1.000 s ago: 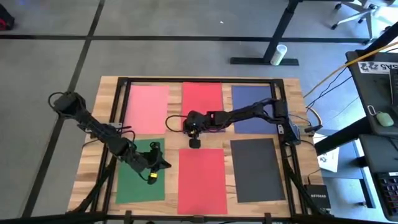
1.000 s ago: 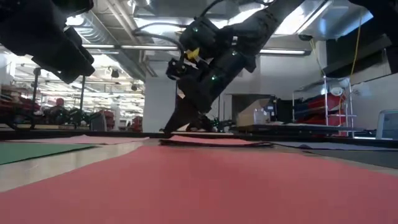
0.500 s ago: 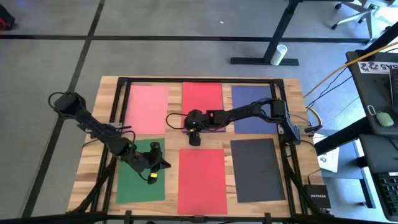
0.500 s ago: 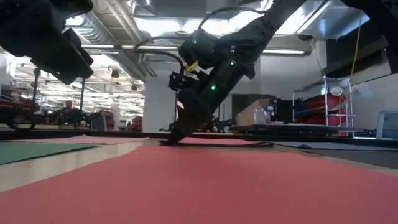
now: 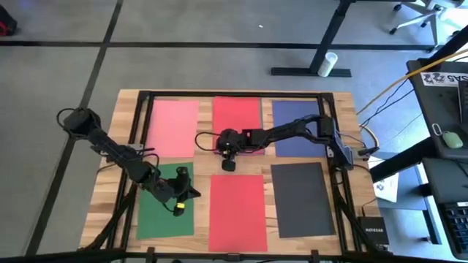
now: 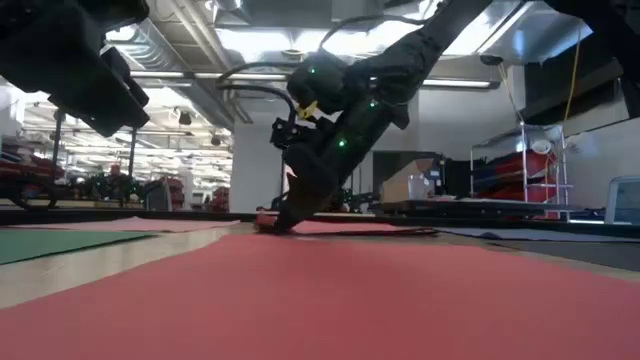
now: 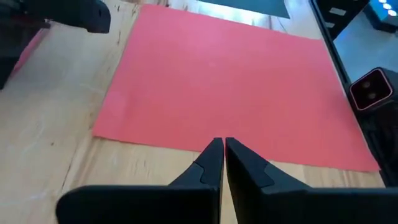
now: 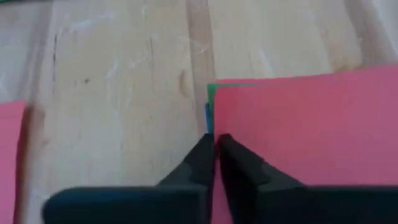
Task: Organize paper
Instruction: Stack the red paper on top of the red paper
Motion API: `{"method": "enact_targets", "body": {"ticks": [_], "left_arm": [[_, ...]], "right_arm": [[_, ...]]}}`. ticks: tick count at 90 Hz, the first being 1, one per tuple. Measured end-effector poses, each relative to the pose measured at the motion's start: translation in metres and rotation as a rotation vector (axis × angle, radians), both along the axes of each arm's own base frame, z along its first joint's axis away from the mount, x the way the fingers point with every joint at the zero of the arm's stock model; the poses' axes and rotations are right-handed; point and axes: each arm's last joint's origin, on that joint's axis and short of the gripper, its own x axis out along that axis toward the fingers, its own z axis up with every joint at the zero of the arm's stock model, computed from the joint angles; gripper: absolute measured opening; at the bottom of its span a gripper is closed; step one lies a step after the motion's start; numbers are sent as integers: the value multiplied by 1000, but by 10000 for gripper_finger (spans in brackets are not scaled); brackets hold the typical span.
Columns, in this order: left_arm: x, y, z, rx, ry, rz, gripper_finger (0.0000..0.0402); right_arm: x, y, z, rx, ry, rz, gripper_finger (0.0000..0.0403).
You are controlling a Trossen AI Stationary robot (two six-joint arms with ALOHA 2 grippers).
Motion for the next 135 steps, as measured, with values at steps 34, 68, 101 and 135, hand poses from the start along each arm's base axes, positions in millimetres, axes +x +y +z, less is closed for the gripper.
{"method": "enact_targets", "body": {"ticks": [34, 68, 101, 135], "left_arm": [[0, 0, 0, -10, 2, 7, 0], [0, 0, 0, -11, 2, 6, 0], [-2, -3, 0, -15, 3, -6, 0], [-2, -3, 0, -14, 2, -6, 0]], "right_arm": [[6, 0, 15, 24, 32, 6, 28], [17, 2, 40, 42, 38, 24, 28], [-2, 33, 29, 98, 283, 82, 1], [-17, 118, 34, 236, 380, 167, 0]]}}
